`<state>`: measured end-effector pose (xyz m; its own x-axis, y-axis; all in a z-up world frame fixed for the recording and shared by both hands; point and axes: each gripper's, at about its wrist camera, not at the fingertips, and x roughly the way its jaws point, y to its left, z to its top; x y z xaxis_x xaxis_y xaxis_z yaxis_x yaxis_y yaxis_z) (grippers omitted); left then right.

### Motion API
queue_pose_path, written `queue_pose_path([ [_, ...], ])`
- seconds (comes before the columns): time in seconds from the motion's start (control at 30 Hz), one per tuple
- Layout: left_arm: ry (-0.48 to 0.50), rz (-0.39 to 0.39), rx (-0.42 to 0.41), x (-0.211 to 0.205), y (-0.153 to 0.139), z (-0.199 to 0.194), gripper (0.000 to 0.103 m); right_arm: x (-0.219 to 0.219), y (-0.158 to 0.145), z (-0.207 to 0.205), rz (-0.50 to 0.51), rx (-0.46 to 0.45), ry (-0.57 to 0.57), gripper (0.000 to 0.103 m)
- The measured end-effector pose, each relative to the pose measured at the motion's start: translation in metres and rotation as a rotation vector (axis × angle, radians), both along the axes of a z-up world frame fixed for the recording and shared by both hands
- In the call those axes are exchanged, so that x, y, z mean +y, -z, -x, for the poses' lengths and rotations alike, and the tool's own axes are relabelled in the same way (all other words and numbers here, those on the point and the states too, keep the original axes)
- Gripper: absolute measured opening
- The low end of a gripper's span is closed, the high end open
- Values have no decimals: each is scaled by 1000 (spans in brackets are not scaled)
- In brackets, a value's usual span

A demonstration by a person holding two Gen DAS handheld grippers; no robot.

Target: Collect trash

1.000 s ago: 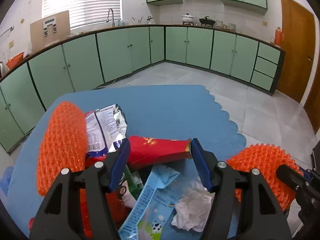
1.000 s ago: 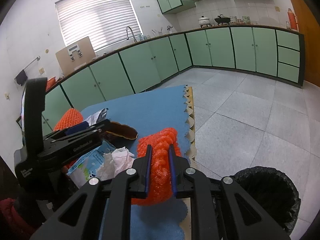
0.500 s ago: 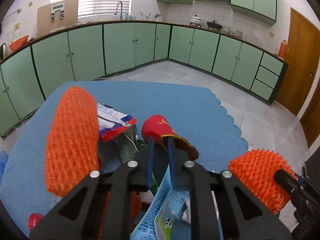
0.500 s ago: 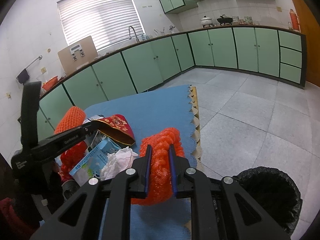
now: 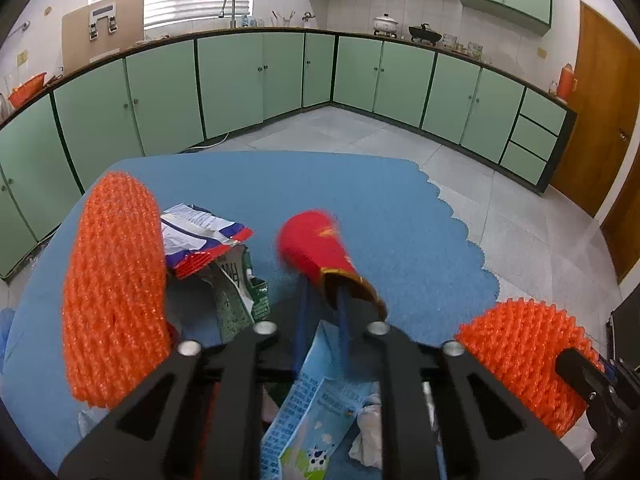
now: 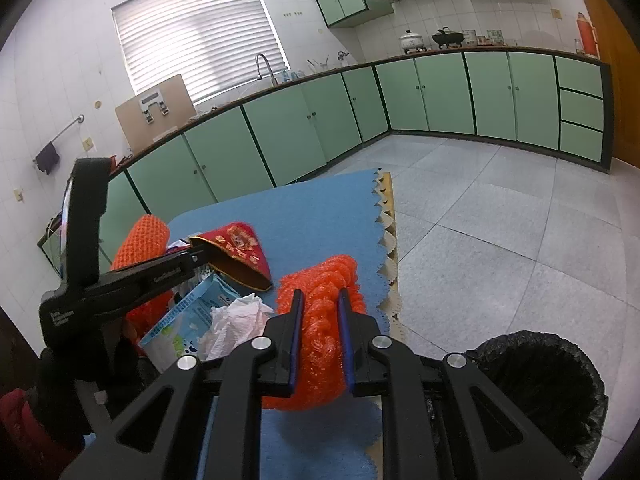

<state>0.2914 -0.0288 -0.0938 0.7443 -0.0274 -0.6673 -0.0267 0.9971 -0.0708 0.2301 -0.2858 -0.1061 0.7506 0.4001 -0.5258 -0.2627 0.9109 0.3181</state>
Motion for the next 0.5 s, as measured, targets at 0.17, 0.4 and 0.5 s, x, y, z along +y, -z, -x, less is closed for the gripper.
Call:
queue_pose_path([
  [0.17,19,25,-37,1,-5,5,2,1,-3,0,1,-8,1,17],
  [0.4,41,63,-77,6,-16,17,2,3,-6,5,10,-24,-1,17],
  [0.5,54,73,-107,7,-27,25,2,2,-13,7,10,-42,2,17],
])
